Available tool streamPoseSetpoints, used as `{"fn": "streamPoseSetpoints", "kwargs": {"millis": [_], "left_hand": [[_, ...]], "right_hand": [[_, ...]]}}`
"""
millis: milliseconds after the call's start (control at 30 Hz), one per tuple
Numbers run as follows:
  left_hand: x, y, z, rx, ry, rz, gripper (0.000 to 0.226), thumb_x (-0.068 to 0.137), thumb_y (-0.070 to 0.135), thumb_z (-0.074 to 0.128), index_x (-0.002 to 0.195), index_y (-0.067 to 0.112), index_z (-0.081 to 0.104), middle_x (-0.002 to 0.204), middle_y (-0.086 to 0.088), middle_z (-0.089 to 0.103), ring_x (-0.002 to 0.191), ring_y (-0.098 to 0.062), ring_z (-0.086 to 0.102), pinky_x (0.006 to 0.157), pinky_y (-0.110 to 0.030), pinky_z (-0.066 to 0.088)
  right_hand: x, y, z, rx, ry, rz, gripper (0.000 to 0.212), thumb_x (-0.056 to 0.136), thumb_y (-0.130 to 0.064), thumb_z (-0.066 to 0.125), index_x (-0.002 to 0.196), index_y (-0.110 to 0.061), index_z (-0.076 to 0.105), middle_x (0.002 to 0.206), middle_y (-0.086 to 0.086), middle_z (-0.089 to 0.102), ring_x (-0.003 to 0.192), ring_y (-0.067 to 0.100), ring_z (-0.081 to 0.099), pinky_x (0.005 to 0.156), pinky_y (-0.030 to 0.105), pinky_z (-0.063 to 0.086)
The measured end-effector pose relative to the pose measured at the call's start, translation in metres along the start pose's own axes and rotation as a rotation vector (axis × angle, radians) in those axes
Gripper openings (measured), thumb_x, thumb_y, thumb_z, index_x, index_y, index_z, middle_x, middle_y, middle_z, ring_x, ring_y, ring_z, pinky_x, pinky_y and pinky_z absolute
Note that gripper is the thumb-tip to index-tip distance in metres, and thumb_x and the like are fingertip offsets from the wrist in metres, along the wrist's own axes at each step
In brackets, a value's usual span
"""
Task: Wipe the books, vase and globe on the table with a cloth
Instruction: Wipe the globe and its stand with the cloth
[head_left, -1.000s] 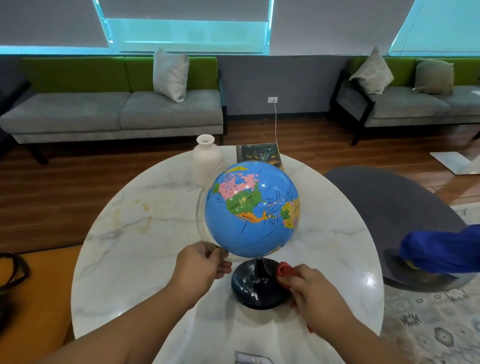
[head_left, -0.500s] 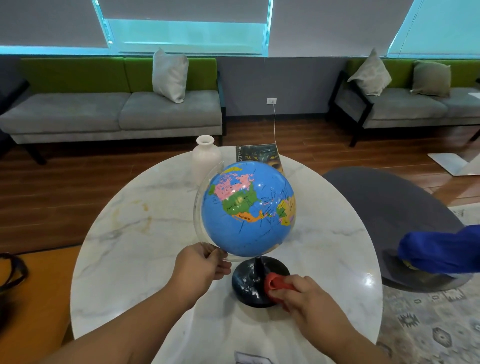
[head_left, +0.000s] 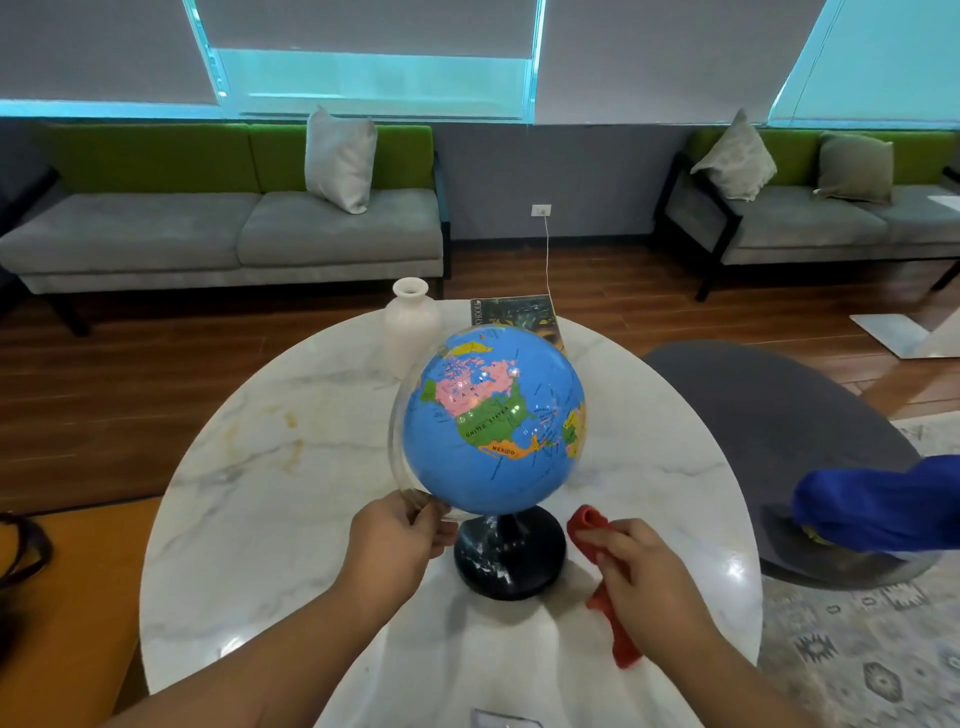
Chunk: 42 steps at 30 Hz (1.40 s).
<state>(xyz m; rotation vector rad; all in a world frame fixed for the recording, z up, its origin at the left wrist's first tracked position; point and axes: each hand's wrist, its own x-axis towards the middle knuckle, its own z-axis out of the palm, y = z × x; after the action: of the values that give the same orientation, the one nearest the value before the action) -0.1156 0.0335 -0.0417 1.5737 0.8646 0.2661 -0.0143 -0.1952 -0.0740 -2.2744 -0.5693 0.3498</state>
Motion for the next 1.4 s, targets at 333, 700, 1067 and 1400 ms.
{"fn": "streamPoseSetpoints", "kwargs": {"millis": [333, 700, 1067, 1400], "left_hand": [[-0.008, -0.014, 0.011, 0.374, 0.079, 0.204, 0.024, 0.094, 0.029, 0.058, 0.073, 0.018, 0.064, 0.066, -0.003, 0.068, 0.071, -0.023, 0.066, 0.057, -0.019, 0.043], [-0.022, -0.017, 0.027, 0.503, -0.302, 0.377, 0.036, 0.077, 0.039, 0.048, 0.1, 0.025, 0.072, 0.091, 0.007, 0.073, 0.084, -0.006, 0.067, 0.076, -0.024, 0.052], [-0.016, -0.024, 0.025, 0.6, -0.544, 0.432, 0.044, 0.091, 0.028, 0.058, 0.133, 0.042, 0.051, 0.122, 0.025, 0.06, 0.114, 0.01, 0.052, 0.1, -0.012, 0.038], [0.023, -0.025, -0.005, 0.342, -0.259, 0.208, 0.036, 0.092, 0.01, 0.06, 0.128, 0.013, 0.057, 0.104, 0.007, 0.067, 0.095, 0.006, 0.061, 0.098, -0.015, 0.043]], "right_hand": [[-0.011, -0.069, -0.007, 0.26, 0.023, -0.042, 0.019, 0.082, -0.017, 0.074, 0.078, -0.035, 0.075, 0.088, -0.008, 0.066, 0.082, -0.008, 0.06, 0.071, 0.002, 0.04], [-0.022, -0.077, 0.016, 0.025, -0.055, 0.048, 0.03, 0.069, -0.061, 0.073, 0.092, -0.042, 0.071, 0.092, -0.016, 0.057, 0.076, -0.009, 0.06, 0.066, 0.004, 0.042], [-0.02, -0.058, 0.01, -0.097, 0.068, 0.081, 0.013, 0.091, -0.044, 0.056, 0.088, -0.035, 0.065, 0.093, -0.008, 0.049, 0.045, 0.002, 0.062, 0.055, 0.022, 0.05], [0.013, -0.03, -0.034, 0.093, 0.204, 0.07, 0.017, 0.09, -0.015, 0.062, 0.078, -0.025, 0.069, 0.091, -0.011, 0.058, 0.085, -0.01, 0.054, 0.067, 0.004, 0.038]]}}
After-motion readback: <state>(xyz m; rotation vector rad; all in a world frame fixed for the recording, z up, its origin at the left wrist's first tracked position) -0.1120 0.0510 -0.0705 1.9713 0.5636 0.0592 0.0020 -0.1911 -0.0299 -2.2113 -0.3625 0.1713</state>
